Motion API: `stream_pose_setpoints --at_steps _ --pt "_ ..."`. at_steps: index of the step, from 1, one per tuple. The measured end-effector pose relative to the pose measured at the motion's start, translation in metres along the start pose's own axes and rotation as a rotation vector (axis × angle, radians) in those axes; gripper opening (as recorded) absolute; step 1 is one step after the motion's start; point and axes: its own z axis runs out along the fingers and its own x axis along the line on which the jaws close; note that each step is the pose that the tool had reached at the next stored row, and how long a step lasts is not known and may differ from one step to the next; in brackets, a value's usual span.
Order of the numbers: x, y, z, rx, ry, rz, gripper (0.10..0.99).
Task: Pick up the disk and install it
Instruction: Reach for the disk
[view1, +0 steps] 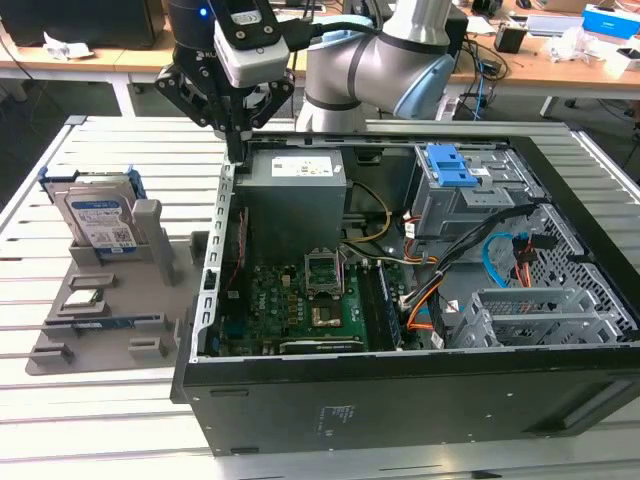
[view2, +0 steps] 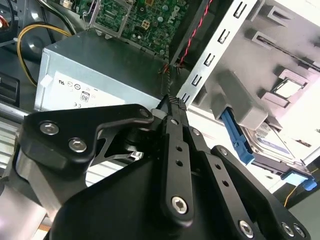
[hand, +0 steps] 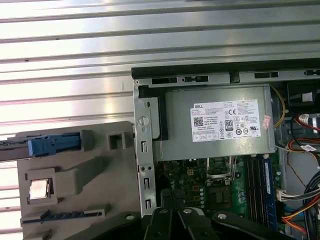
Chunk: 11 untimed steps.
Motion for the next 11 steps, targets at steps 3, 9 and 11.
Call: stream_pose_setpoints --at_steps 3,9,11 --pt "0.0027 -0.0002 -0.0001 0.000 0.0000 0.000 0.106" --pt "0.0100 -0.0007 -0.0003 0.000 0.0000 0.000 0.106" --pt "0.0127 -0.0009 -0.0004 0.000 0.0000 0.000 0.106"
